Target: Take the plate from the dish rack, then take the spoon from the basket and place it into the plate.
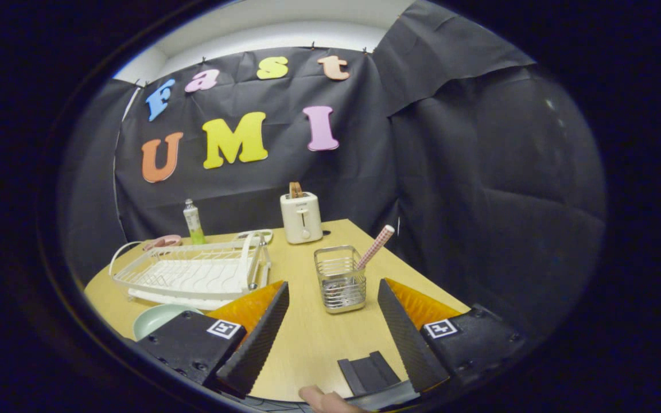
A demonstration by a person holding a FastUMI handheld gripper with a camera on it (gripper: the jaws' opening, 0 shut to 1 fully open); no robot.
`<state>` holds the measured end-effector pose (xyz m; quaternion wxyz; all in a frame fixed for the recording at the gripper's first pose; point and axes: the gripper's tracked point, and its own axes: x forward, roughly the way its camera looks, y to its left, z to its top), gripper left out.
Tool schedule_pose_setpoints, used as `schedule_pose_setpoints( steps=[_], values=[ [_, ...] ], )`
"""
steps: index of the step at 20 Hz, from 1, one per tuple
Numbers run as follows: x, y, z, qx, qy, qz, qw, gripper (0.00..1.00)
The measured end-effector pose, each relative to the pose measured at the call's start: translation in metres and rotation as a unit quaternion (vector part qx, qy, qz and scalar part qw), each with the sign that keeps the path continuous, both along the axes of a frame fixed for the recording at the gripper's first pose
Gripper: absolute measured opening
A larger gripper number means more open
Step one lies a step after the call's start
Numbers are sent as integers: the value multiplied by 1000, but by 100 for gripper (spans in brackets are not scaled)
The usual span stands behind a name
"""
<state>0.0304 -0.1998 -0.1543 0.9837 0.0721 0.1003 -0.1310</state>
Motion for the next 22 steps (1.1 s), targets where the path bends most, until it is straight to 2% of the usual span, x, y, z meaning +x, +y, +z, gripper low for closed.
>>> schedule_pose_setpoints(
  steps=[5,7,11,14,19,20,22],
  values=[
    [7,-50,1,-28,-16,-28,999,100],
    [17,-59,1,-22,-15,-26,999,100],
    [55,-76,-2,34,1,0,999,100],
    [87,-68,-5,71,12,44,996,99],
    [119,-58,-5,60,15,76,995,99],
    [125,-54,-8,63,19,82,994,95],
    [131,-51,-20,78,37,82,993,78]
  ],
)
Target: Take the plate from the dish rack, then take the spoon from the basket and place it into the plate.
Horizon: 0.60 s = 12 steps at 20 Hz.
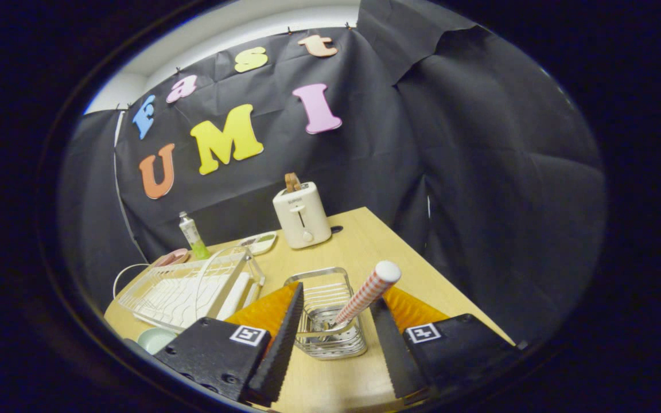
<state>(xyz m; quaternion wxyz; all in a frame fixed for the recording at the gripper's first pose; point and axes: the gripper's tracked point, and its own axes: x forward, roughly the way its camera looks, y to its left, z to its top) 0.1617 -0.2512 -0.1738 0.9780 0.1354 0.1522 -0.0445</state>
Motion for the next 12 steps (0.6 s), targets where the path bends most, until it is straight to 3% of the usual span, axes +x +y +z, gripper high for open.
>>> schedule_pose_setpoints(
  steps=[4,6,8,12],
  values=[
    [9,-5,-6,4,2,-14,1000,40],
    [7,-8,-5,-6,5,-22,1000,29],
    [5,-9,-5,-15,12,-28,999,22],
    [2,-7,14,-38,12,-47,998,17]
  ],
)
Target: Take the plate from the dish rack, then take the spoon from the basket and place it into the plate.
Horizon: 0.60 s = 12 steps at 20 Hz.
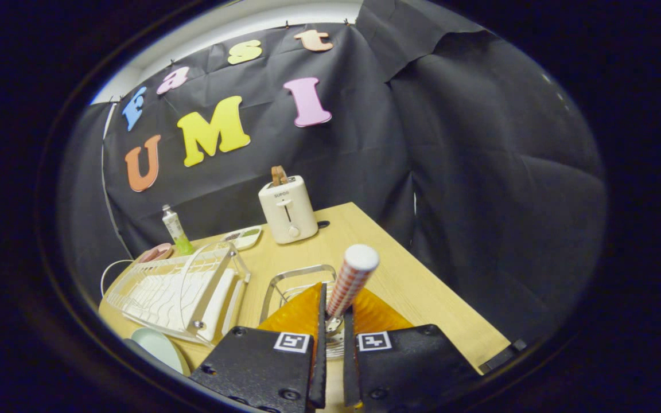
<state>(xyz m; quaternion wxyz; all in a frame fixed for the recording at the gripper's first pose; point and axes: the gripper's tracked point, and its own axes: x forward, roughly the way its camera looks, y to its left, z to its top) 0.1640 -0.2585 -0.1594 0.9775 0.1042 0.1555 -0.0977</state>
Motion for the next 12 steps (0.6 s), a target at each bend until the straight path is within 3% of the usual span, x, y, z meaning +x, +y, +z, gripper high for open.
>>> schedule_pose_setpoints(
  steps=[7,12],
  values=[
    [-3,12,55,-50,-42,-10,998,13],
    [-18,10,100,-72,-71,-40,994,12]
  ],
)
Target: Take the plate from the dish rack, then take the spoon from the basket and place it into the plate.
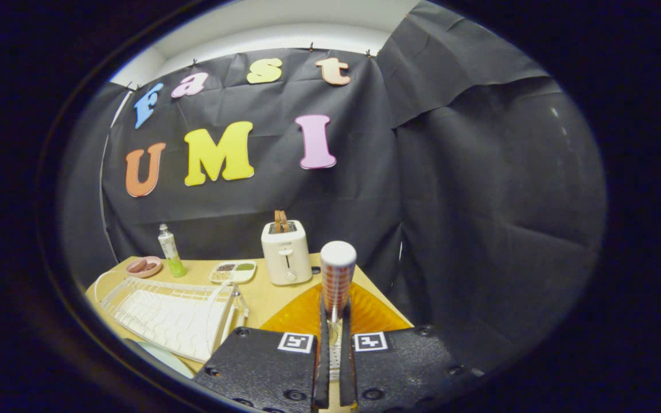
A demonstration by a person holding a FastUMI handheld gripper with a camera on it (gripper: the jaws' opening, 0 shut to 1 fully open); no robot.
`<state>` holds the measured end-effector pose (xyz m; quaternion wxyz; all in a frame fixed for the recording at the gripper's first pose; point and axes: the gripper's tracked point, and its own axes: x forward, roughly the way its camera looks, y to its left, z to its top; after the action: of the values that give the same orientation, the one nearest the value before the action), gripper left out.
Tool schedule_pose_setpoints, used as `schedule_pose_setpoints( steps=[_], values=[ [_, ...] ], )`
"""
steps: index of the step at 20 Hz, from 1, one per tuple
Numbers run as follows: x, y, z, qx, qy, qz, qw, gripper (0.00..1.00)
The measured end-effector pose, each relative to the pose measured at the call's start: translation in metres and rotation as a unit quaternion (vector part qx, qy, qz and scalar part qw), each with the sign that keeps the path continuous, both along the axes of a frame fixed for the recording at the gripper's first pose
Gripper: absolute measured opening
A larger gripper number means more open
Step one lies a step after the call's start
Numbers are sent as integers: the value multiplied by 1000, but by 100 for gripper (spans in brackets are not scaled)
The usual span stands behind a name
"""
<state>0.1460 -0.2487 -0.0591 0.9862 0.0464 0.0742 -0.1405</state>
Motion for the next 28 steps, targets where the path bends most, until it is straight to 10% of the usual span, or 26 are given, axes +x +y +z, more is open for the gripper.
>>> schedule_pose_setpoints(
  steps=[10,28],
  values=[
    [-76,79,70,-4,-58,32,998,12],
    [-123,277,3,-40,-14,138,990,12]
  ],
)
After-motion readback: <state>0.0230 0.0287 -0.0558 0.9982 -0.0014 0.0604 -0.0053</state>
